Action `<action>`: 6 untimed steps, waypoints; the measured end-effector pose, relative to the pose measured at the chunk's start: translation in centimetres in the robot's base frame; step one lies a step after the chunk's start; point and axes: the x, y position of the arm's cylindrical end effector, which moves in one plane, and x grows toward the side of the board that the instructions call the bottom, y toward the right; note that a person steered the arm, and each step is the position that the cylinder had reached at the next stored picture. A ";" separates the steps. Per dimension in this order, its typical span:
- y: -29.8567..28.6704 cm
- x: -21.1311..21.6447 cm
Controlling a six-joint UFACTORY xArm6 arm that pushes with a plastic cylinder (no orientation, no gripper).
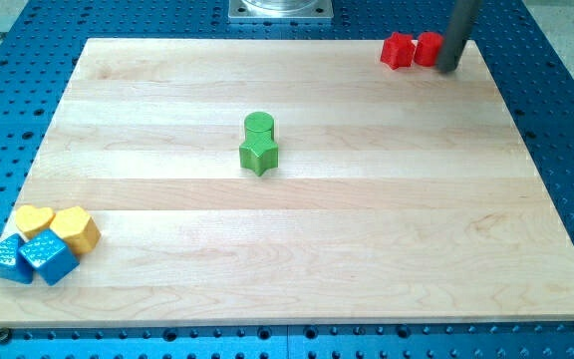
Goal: Push the red star into the green circle
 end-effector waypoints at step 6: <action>-13.9 -3.0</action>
